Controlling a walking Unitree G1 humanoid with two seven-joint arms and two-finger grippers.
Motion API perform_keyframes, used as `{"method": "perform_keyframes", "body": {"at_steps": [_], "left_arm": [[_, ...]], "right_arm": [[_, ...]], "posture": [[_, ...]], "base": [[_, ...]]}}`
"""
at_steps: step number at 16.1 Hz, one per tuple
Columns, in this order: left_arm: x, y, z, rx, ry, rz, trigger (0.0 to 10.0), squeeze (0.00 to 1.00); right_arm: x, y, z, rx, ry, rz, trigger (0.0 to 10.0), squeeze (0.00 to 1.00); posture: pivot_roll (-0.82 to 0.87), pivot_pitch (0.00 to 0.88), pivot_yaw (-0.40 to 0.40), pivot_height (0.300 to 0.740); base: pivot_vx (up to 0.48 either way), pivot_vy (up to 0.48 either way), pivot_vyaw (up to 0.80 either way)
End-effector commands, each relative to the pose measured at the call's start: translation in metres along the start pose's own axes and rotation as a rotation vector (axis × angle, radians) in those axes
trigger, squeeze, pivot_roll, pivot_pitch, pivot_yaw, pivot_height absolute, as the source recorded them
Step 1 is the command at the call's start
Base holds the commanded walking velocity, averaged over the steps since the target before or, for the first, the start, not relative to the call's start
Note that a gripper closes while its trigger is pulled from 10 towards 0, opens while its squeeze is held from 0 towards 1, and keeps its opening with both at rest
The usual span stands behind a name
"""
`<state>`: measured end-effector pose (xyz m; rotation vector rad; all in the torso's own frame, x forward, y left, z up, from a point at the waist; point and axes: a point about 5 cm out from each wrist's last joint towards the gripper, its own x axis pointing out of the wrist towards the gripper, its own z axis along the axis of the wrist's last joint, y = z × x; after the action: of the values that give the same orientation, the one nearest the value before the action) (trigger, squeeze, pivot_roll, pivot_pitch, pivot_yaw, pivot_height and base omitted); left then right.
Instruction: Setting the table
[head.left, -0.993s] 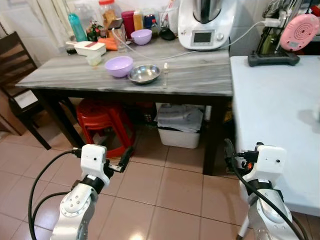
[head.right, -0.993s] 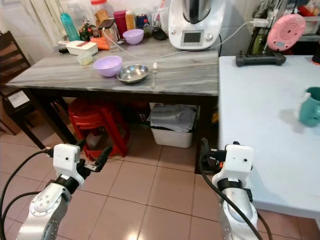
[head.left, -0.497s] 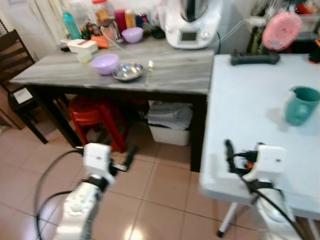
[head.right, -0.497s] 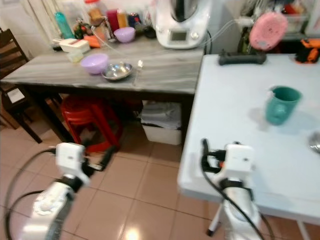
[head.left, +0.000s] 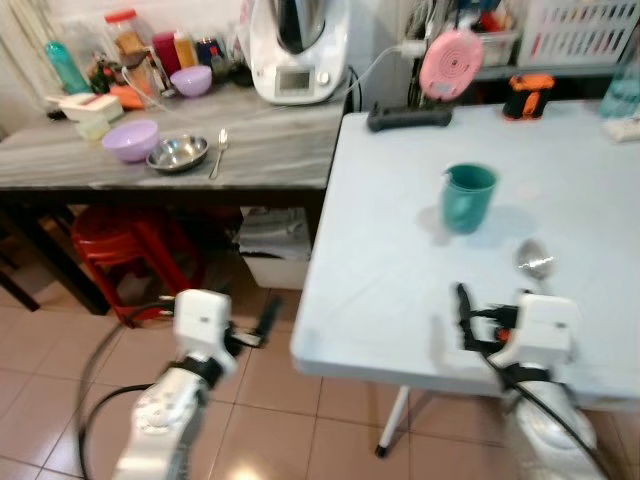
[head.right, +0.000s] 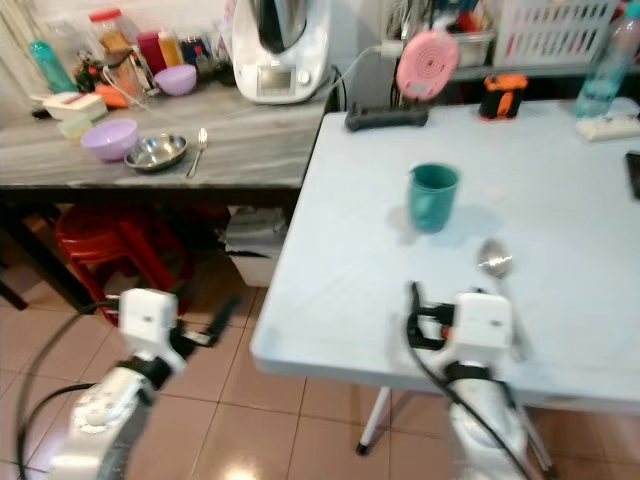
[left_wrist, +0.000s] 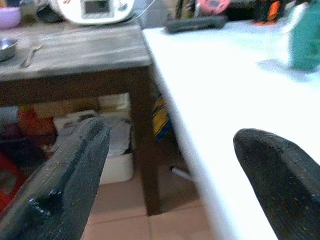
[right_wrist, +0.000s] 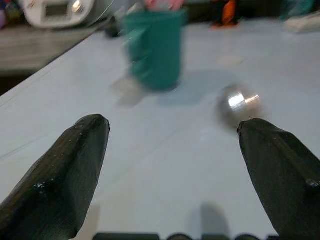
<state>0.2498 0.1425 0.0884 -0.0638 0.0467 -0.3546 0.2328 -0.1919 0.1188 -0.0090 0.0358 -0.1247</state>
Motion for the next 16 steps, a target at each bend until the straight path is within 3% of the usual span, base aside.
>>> {"method": "perform_keyframes", "body": {"at_steps": [1, 6, 11, 15, 16], "left_arm": [[-0.003, 0.009, 0.002, 0.019, 0.006, 0.018, 10.0, 0.0], [-0.001, 0.007, 0.001, 0.016, 0.01, 0.013, 10.0, 0.0], [0.0, 0.004, -0.002, -0.003, 0.022, -0.01, 10.0, 0.0], [-0.002, -0.006, -0.006, -0.003, 0.034, -0.148, 10.0, 0.0], [-0.004, -0.012, -0.008, -0.007, 0.046, -0.225, 10.0, 0.0]], "right_arm": [[0.0, 0.011, 0.003, 0.023, -0.01, 0.032, 10.0, 0.0], [0.003, 0.011, 0.003, 0.025, -0.005, 0.028, 10.0, 0.0], [0.012, 0.015, 0.0, 0.004, 0.03, -0.007, 10.0, 0.0], [0.023, 0.007, -0.004, -0.044, 0.081, -0.074, 10.0, 0.0], [0.03, 0.003, -0.005, -0.055, 0.112, -0.093, 10.0, 0.0]], "posture": [[-0.08, 0.0, 0.127, 0.74], [-0.08, 0.002, 0.128, 0.74], [-0.08, 0.014, 0.126, 0.74], [-0.08, 0.029, 0.123, 0.74], [-0.09, 0.039, 0.124, 0.74]], "base": [[0.0, -0.307, 0.0], [0.0, -0.302, 0.0], [0.0, 0.0, 0.0], [0.0, 0.0, 0.0], [0.0, 0.0, 0.0]]}}
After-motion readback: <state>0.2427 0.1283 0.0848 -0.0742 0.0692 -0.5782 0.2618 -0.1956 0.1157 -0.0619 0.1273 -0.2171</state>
